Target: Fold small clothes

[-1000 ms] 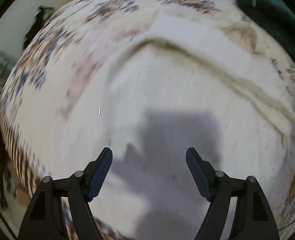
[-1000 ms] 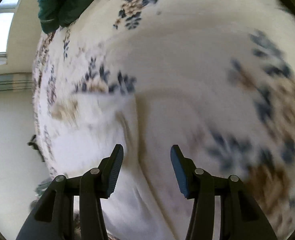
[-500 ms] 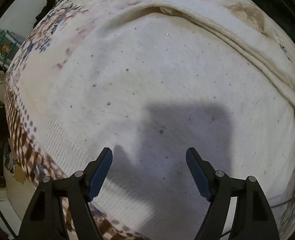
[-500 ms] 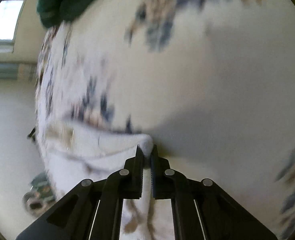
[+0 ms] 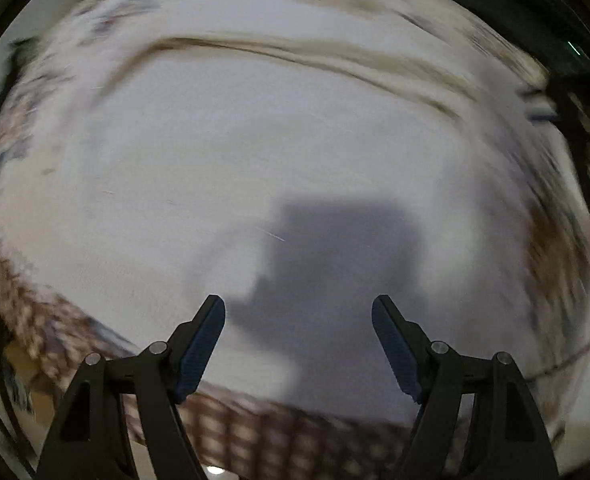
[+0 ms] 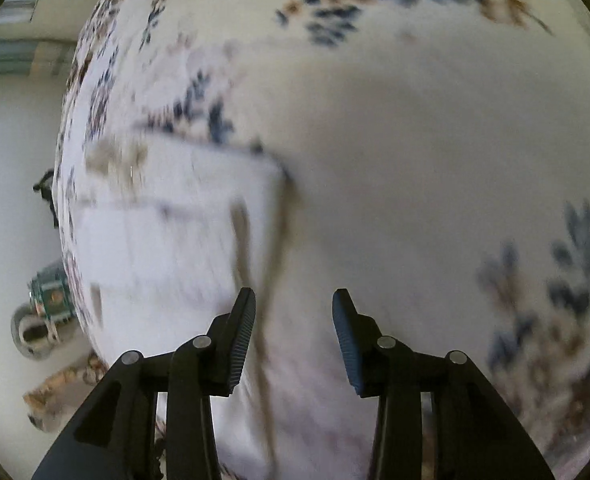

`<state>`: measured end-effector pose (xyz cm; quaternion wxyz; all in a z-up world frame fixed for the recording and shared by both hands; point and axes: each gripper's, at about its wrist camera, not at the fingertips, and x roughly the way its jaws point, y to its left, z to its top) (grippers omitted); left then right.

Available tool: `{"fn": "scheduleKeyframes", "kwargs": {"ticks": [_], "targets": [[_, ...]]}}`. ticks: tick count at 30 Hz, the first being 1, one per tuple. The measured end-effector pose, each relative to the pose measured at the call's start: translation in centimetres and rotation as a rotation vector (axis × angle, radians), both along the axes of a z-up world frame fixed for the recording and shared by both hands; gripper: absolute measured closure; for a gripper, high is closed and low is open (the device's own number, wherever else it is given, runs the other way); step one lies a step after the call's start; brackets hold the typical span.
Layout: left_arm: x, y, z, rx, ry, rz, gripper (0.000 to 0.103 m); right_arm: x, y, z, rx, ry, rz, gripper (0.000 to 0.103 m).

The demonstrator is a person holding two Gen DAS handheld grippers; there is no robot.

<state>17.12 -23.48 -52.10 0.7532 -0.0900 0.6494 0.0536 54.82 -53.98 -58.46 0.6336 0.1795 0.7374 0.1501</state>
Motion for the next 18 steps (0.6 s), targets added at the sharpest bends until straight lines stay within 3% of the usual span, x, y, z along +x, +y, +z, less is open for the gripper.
{"fn": "scheduleKeyframes", "kwargs": {"ticks": [5, 6, 7, 8, 9, 12, 18], "targets": [[-0.9, -9.2, -4.7, -0.092, 0.067, -0.214, 0.029, -3.8, -4.8, -0.6, 0.037, 0.037, -0.066, 0.061], [-1.1, -11.1, -5.8, -0.097, 0.054, -0.261, 0.039, -3.7, -5.2, -0.9, 0.042, 0.025, -0.081, 0.061], [-1.3, -12.7, -6.7, -0.094, 0.047, -0.301, 0.076, -3.3, -5.4, -1.2, 0.057, -0.005, -0.104, 0.061], [-1.4, -13.6, -7.7, -0.075, 0.056, -0.325, 0.096, -2.9, -4.6, -1.6, 0.081, -0.021, -0.119, 0.061], [-1.5, -14.5, -8.7, -0.051, 0.069, -0.34, 0.103, -2.1, -4.4, -2.3, 0.12, -0.035, -0.144, 0.061], [-2.2, -15.5, -8.4, -0.099, 0.011, -0.348, 0.103, 0.2, -2.5, -4.3, 0.233, -0.015, -0.2, 0.061], [-3.9, -18.5, -7.1, -0.121, 0.001, -0.397, 0.103, 3.9, 2.3, -8.7, 0.295, 0.045, -0.25, 0.062]]}}
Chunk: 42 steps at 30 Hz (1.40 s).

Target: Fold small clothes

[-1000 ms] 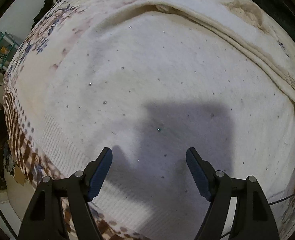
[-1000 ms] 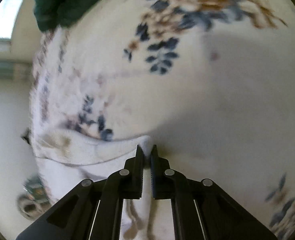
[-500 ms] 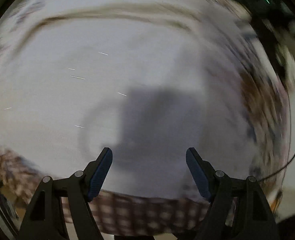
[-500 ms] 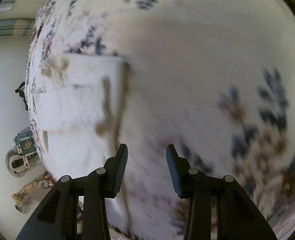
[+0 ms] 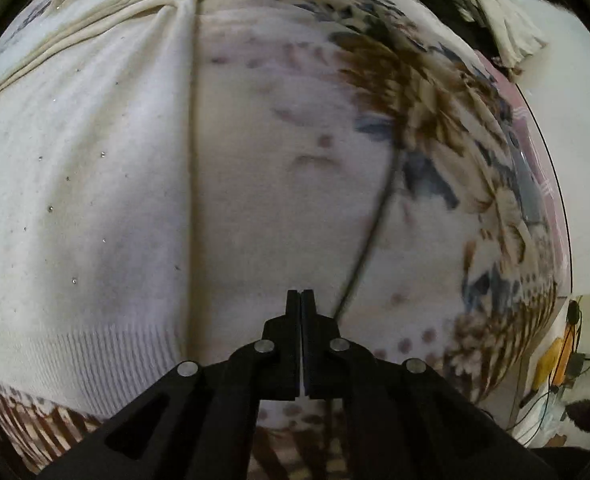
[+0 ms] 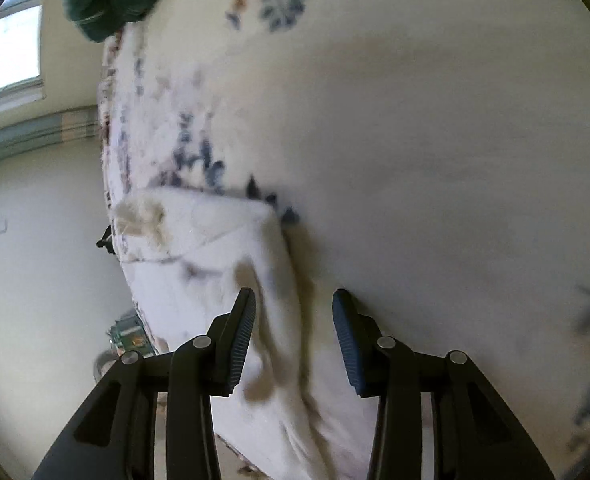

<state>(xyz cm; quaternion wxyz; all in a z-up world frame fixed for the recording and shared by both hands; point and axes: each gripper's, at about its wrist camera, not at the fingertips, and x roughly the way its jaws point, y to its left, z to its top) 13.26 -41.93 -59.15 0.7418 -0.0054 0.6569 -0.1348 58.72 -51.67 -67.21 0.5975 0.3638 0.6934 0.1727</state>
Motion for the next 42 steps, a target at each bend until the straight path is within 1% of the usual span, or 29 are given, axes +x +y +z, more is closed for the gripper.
{"fn": "scheduleKeyframes", "kwargs": {"ticks": [1, 2, 3, 5, 6, 7, 8, 9, 10, 11, 12, 14, 17, 18, 20, 22, 23, 24, 26, 28, 30, 33, 35, 37, 38, 39, 40, 41, 42], "targets": [[-0.1, 0.0, 0.4, -0.001, -0.003, 0.023, 0.103, 0.2, 0.4, -0.1, -0.042, -0.01, 0.001, 0.069], [-0.2, 0.5, 1.0, -0.016, -0.006, 0.062, 0.102, 0.3, 0.8, 0.1, -0.079, -0.023, 0.017, 0.096], [-0.2, 1.2, 1.6, -0.015, -0.004, 0.087, 0.101, 0.5, 1.3, 0.6, -0.132, -0.049, 0.046, 0.096], [-0.5, 2.5, 2.2, 0.003, -0.01, 0.151, 0.1, 0.6, 1.5, 1.5, -0.17, -0.077, 0.063, 0.096], [-0.8, 3.5, 2.4, 0.018, -0.013, 0.192, 0.098, 0.6, 1.8, 2.0, -0.176, -0.085, 0.084, 0.096], [-0.6, 4.2, 2.4, 0.025, -0.01, 0.223, 0.087, 0.6, 2.1, 2.4, -0.183, -0.083, 0.119, 0.095], [-0.7, 5.0, 2.3, 0.025, -0.006, 0.248, 0.078, 0.5, 2.3, 2.7, -0.179, -0.073, 0.135, 0.089], [-0.8, 5.8, 2.1, 0.039, -0.006, 0.277, 0.055, 0.0, 2.4, 3.1, -0.176, -0.051, 0.168, 0.078], [-0.7, 6.8, 2.0, 0.052, -0.012, 0.293, 0.041, -0.5, 2.2, 3.4, -0.163, -0.037, 0.186, 0.07], [-0.6, 7.5, 1.8, 0.06, -0.017, 0.305, 0.039, -1.3, 1.7, 3.8, -0.147, -0.026, 0.192, 0.058], [-0.3, 7.9, 1.2, 0.073, -0.014, 0.316, 0.039, -2.2, 1.4, 4.1, -0.132, -0.015, 0.198, 0.055], [0.3, 8.0, -0.1, 0.092, 0.01, 0.313, 0.039, -4.1, 1.1, 4.4, -0.12, 0.016, 0.219, 0.055], [0.9, 7.7, -1.7, 0.116, 0.035, 0.283, 0.039, -8.9, 1.1, 3.9, -0.088, 0.081, 0.27, 0.055], [0.9, 8.1, -1.3, 0.095, 0.03, 0.312, 0.039, -10.8, 1.2, 3.6, -0.077, 0.111, 0.287, 0.055], [0.0, 9.8, 0.5, 0.037, -0.017, 0.395, 0.039, -14.9, 1.2, 3.0, -0.07, 0.159, 0.314, 0.055], [-1.5, 12.4, 2.3, 0.056, -0.051, 0.498, 0.039, -20.0, 1.6, 2.2, -0.037, 0.222, 0.343, 0.055], [-2.2, 13.6, 2.8, 0.072, -0.05, 0.536, 0.039, -22.7, 1.8, 1.9, -0.025, 0.25, 0.354, 0.055], [-3.2, 15.6, 3.1, 0.107, -0.04, 0.588, 0.039, -24.3, 1.9, 1.8, -0.024, 0.264, 0.359, 0.055], [-4.5, 18.2, 3.0, 0.142, -0.017, 0.649, 0.039, -28.6, 2.6, 1.6, -0.031, 0.286, 0.379, 0.055], [-5.8, 21.5, 2.5, 0.192, 0.021, 0.709, 0.039, -32.7, 3.8, 1.7, -0.072, 0.279, 0.421, 0.055], [-7.0, 24.8, 2.1, 0.186, 0.047, 0.797, 0.039, -35.6, 4.9, 1.4, -0.062, 0.3, 0.434, 0.055], [-8.8, 29.6, 2.2, 0.117, 0.047, 0.946, 0.039, -38.8, 6.1, 0.6, -0.023, 0.336, 0.375, 0.055], [-9.4, 31.4, 2.6, 0.113, 0.025, 0.974, 0.039, -39.7, 6.9, -0.1, -0.015, 0.33, 0.315, 0.055], [-9.8, 32.7, 2.7, 0.108, 0.008, 0.974, 0.039, -40.4, 7.5, -1.1, 0.015, 0.312, 0.237, 0.055], [-9.9, 33.5, 2.7, 0.112, -0.001, 0.965, 0.039, -40.8, 7.6, -1.3, 0.02, 0.302, 0.199, 0.061], [-10.2, 34.4, 2.9, 0.114, -0.007, 0.957, 0.039, -41.1, 7.6, -1.1, -0.016, 0.28, 0.168, 0.096], [-10.4, 35.1, 3.0, 0.121, -0.017, 0.95, 0.039, -41.7, 7.2, -0.3, -0.088, 0.254, 0.143, 0.097], [-10.6, 36.4, 3.4, 0.121, -0.031, 0.942, 0.039, -42.2, 6.7, 0.5, -0.124, 0.227, 0.118, 0.098], [-10.8, 37.9, 3.8, 0.116, -0.05, 0.935, 0.039, -42.9, 5.4, 2.0, -0.223, 0.182, 0.108, 0.098]]}}
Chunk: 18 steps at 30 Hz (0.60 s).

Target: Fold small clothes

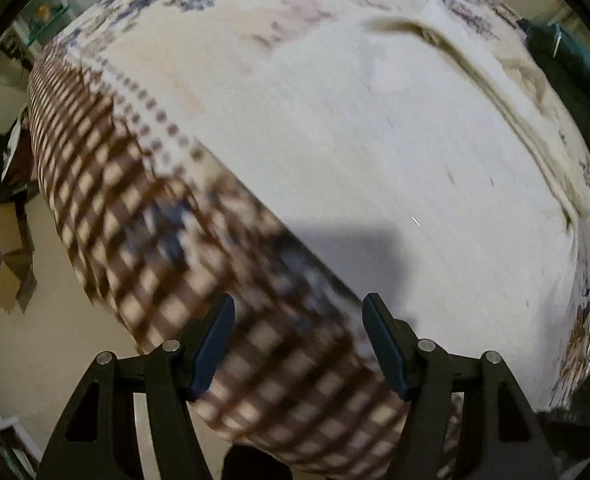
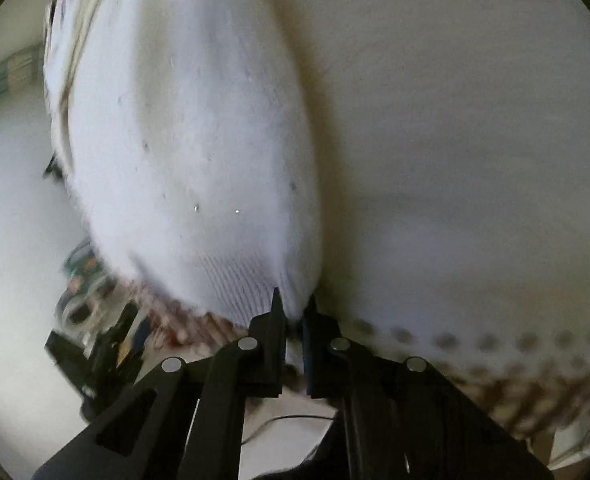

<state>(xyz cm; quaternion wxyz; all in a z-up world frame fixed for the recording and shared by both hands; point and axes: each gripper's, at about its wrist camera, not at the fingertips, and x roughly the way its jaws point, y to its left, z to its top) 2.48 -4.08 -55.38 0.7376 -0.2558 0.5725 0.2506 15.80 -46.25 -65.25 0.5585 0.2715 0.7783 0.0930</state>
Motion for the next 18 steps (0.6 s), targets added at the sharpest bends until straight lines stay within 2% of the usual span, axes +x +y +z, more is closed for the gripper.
{"fn": "scheduleKeyframes", "kwargs": {"ticks": [2, 3, 6, 8, 9, 11, 14, 15, 17, 18], "targets": [[0.1, 1.9, 0.7, 0.015, -0.021, -0.009, 0.039, -0.8, -1.6, 0.7, -0.064, -0.014, -0.017, 0.101], [0.1, 3.4, 0.8, 0.019, -0.036, -0.012, 0.039, -1.5, -2.4, 0.7, -0.063, -0.008, -0.048, 0.101], [0.9, 6.9, 0.8, 0.02, -0.072, -0.01, 0.039, -2.0, -2.1, 1.0, -0.049, -0.026, -0.031, 0.097], [1.2, 8.6, 0.8, -0.008, -0.109, -0.015, 0.039, -1.8, -0.9, 2.7, -0.095, -0.103, 0.004, 0.085], [2.0, 9.7, 0.5, -0.029, -0.129, -0.022, 0.039, -1.5, 0.1, 3.5, -0.104, -0.137, 0.014, 0.067], [3.4, 11.2, 0.0, -0.083, -0.165, -0.05, 0.039, -2.3, 1.0, 4.7, -0.144, -0.204, 0.06, 0.042], [5.8, 12.1, -1.8, -0.173, -0.183, -0.112, 0.039, -3.4, 3.4, 5.5, -0.259, -0.297, 0.205, 0.041], [6.7, 11.9, -2.9, -0.21, -0.163, -0.15, 0.039, -4.2, 4.5, 5.7, -0.335, -0.342, 0.264, 0.041], [7.9, 11.1, -3.9, -0.198, -0.127, -0.205, 0.039, -5.5, 6.4, 5.7, -0.469, -0.413, 0.367, 0.041], [8.0, 10.3, -3.9, -0.157, -0.127, -0.238, 0.04, -6.4, 7.6, 5.6, -0.548, -0.466, 0.435, 0.041]]}}
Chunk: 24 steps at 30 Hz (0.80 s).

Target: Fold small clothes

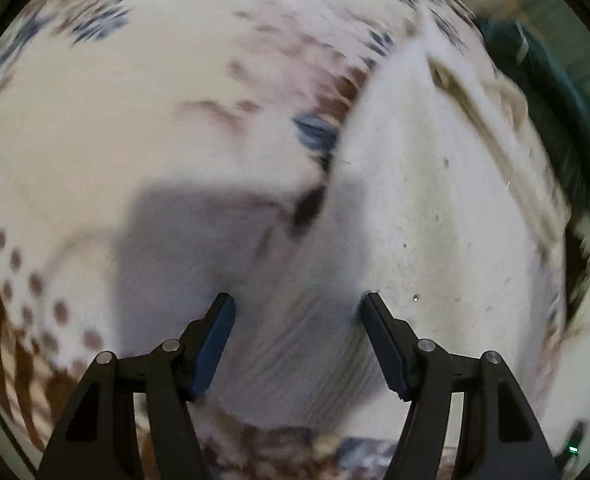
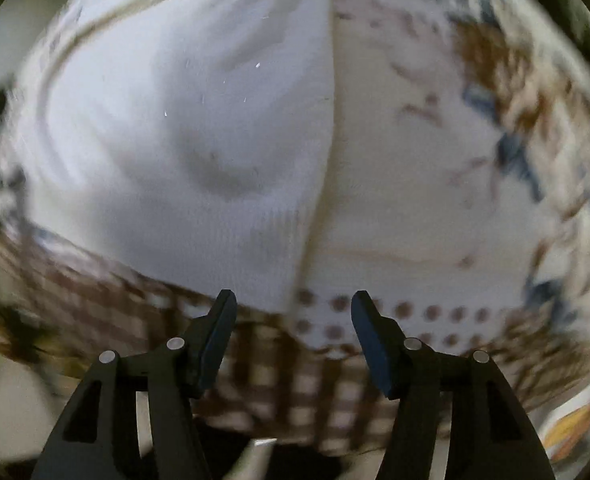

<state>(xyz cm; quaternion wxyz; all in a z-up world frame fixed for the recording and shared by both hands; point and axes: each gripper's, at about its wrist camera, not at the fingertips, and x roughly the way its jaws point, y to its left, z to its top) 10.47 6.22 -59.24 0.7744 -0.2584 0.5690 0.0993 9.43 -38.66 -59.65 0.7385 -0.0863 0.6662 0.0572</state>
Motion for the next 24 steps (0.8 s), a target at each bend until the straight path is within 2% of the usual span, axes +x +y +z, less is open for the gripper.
{"fn": "scheduleKeyframes", "kwargs": {"ticks": [1, 2, 3, 6, 11, 14, 17, 19, 21, 24], "targets": [[-0.1, -0.6, 0.2, 0.027, -0.018, -0.022, 0.048, -1.1, 1.2, -0.3, -0.095, -0.059, 0.076, 0.041], [-0.2, -0.9, 0.4, 0.033, -0.03, -0.038, 0.078, -1.9, 2.2, -0.7, -0.158, -0.096, 0.127, 0.041], [-0.4, -0.7, 0.6, 0.02, -0.031, -0.041, 0.096, -2.7, 3.2, -1.3, -0.221, -0.131, 0.172, 0.041], [-1.4, 0.4, 1.5, -0.027, -0.072, -0.008, 0.097, -4.7, 5.8, -2.7, -0.342, -0.227, 0.268, 0.042], [-1.9, 2.1, 3.1, -0.06, -0.101, 0.009, 0.097, -5.8, 7.8, -3.4, -0.449, -0.375, 0.29, 0.043], [-1.5, 2.0, 3.5, -0.07, -0.103, 0.006, 0.097, -5.2, 9.3, -3.6, -0.495, -0.447, 0.258, 0.048], [-1.0, 2.5, 3.0, -0.065, -0.093, -0.005, 0.097, -2.9, 8.4, -3.5, -0.575, -0.534, 0.183, 0.06], [-0.8, 3.1, 2.7, -0.086, -0.086, 0.008, 0.097, -1.5, 7.6, -3.2, -0.612, -0.564, 0.118, 0.062], [-0.8, 3.3, 2.7, -0.1, -0.083, 0.021, 0.097, -0.9, 7.3, -2.6, -0.625, -0.573, 0.074, 0.062], [-0.8, 3.0, 2.6, -0.095, -0.075, 0.007, 0.097, -1.6, 8.6, -1.9, -0.543, -0.561, 0.151, 0.062]]}}
